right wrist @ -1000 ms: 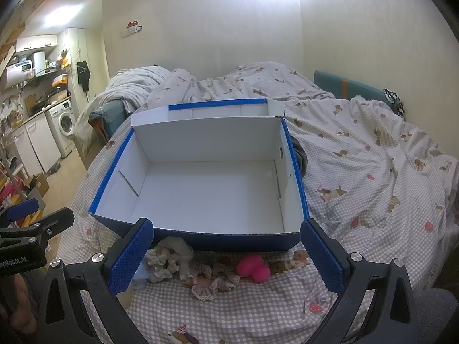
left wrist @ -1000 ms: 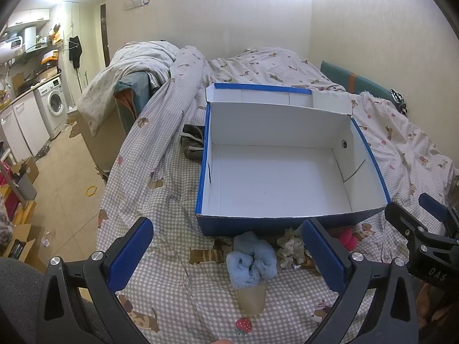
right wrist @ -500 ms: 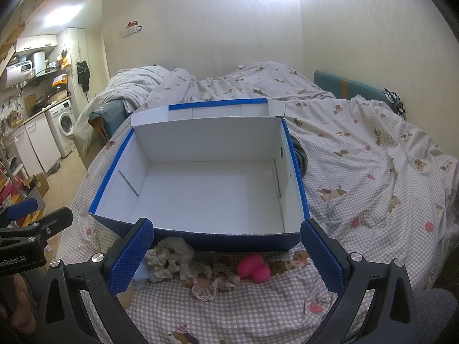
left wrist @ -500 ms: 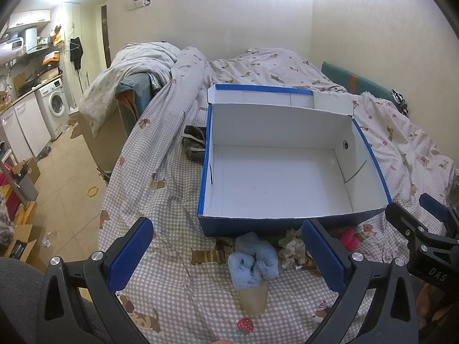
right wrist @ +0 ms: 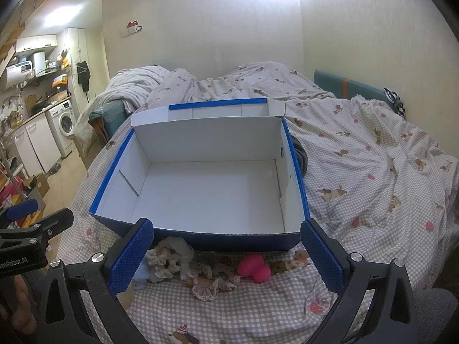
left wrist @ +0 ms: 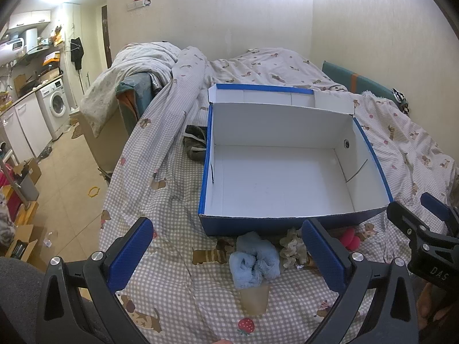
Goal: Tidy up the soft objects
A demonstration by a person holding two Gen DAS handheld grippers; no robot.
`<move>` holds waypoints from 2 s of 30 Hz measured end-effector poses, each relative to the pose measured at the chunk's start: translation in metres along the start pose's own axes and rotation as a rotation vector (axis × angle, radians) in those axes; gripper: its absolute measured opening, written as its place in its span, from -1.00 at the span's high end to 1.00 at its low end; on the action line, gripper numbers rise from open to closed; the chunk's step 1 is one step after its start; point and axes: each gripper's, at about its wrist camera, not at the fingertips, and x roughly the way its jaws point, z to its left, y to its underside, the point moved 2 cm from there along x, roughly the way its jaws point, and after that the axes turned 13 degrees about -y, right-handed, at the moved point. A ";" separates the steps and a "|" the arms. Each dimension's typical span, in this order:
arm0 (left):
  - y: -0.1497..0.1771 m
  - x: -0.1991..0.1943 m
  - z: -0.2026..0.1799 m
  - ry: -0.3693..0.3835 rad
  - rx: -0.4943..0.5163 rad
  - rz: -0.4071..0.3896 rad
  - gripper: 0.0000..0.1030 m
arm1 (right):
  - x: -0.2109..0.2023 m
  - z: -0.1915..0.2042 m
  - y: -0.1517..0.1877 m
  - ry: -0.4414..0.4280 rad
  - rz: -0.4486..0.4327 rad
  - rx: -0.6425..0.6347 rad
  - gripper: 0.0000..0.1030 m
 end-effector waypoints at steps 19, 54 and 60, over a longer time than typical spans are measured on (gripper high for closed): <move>0.000 0.001 0.001 0.001 0.003 0.005 -1.00 | -0.001 0.000 0.000 -0.001 0.001 0.003 -1.00; 0.003 -0.011 -0.009 0.040 0.031 -0.005 -1.00 | -0.004 0.008 -0.001 -0.015 -0.008 0.008 -1.00; -0.009 -0.009 -0.008 0.062 0.038 0.107 -1.00 | -0.008 0.008 -0.024 -0.107 0.066 0.043 -1.00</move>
